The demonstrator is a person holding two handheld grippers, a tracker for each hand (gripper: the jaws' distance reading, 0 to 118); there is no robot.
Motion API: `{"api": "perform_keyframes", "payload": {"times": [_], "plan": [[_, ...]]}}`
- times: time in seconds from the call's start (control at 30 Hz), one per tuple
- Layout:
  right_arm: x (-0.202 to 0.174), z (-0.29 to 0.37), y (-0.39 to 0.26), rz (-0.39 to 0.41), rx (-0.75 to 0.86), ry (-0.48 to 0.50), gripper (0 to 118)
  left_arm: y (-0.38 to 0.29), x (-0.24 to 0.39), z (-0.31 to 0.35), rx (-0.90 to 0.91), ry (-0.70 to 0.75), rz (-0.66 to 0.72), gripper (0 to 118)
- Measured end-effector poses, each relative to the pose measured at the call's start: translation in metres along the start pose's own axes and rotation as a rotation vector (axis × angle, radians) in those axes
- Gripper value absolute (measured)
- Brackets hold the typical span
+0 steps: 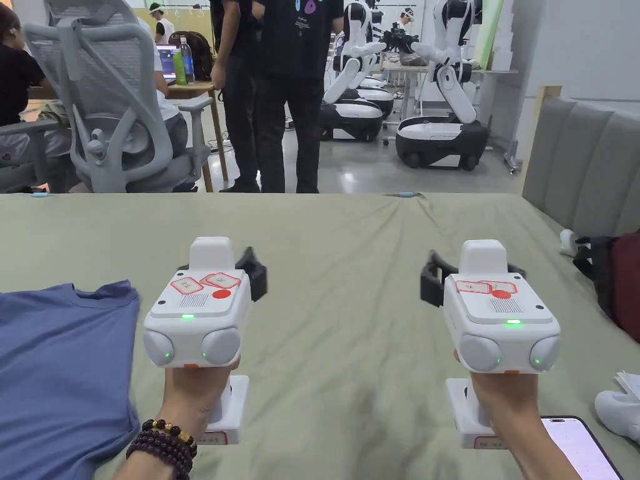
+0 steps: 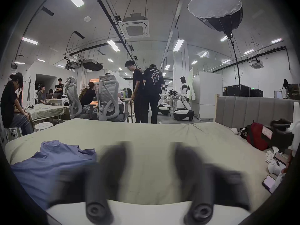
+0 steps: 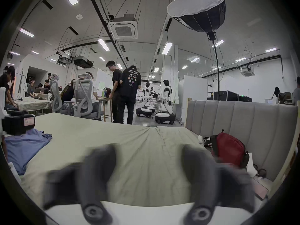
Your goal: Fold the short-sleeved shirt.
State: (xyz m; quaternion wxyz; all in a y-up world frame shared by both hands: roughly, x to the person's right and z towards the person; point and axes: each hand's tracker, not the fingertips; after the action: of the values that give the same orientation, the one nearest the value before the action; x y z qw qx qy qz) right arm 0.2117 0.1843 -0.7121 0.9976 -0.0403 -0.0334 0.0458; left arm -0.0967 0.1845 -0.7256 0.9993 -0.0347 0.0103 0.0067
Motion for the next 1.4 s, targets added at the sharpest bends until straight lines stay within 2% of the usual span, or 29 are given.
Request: {"api": "perform_keyframes", "payload": {"times": [0.03,0.17,0.3,0.43,0.53,0.67,0.7,0.73,0.8,1.0,1.03,1.07,1.1,1.13,1.2,1.27,1.4], "plan": [[0.0,-0.002,0.0,0.01,-0.002,0.003,1,0.0,0.001,-0.001,0.002,0.013,-0.009,2],[-0.002,-0.002,0.001,0.012,-0.003,0.009,0,0.009,-0.005,0.002,0.006,0.013,0.003,1],[-0.022,-0.013,0.007,0.028,0.008,0.015,0,0.015,-0.032,0.007,0.01,0.045,0.041,1],[-0.088,-0.017,0.023,0.0,0.028,0.128,0,0.019,-0.102,0.031,0.048,0.205,0.02,1],[-0.166,-0.018,0.03,0.004,0.041,0.287,0,0.018,-0.167,0.057,0.028,0.312,0.038,1],[-0.251,-0.009,0.035,-0.048,0.021,0.466,0,0.014,-0.23,0.091,0.02,0.455,0.001,1],[-0.269,-0.006,0.035,-0.045,0.028,0.51,0,0.015,-0.242,0.098,0.01,0.483,-0.011,1],[-0.285,-0.002,0.035,-0.009,0.039,0.515,0,0.014,-0.25,0.101,0.005,0.477,-0.002,1],[-0.303,0.002,0.034,0.035,0.061,0.514,0,0.016,-0.263,0.106,-0.002,0.486,0.009,1],[-0.307,-0.002,0.038,0.013,0.04,0.52,0,0.012,-0.27,0.093,-0.028,0.476,-0.008,1],[-0.307,-0.003,0.038,0.017,0.04,0.517,0,0.011,-0.27,0.086,-0.048,0.469,-0.011,9],[-0.309,-0.012,0.037,0.022,0.038,0.517,0,0.011,-0.272,0.08,-0.065,0.458,-0.014,30],[-0.309,-0.016,0.036,0.031,0.033,0.521,0,0.01,-0.275,0.069,-0.105,0.421,-0.01,83],[-0.309,-0.019,0.035,0.041,0.025,0.537,0,0.009,-0.279,0.055,-0.175,0.404,-0.001,118],[-0.307,-0.022,0.03,0.062,0.015,0.596,0,0.012,-0.285,0.026,-0.32,0.344,0.042,111],[-0.309,-0.029,0.02,0.072,0.013,0.607,0,0.009,-0.292,-0.004,-0.366,0.287,0.067,118],[-0.313,-0.045,-0.001,0.067,-0.034,0.654,0,-0.02,-0.315,-0.099,-0.529,0.251,0.079,118]]}}
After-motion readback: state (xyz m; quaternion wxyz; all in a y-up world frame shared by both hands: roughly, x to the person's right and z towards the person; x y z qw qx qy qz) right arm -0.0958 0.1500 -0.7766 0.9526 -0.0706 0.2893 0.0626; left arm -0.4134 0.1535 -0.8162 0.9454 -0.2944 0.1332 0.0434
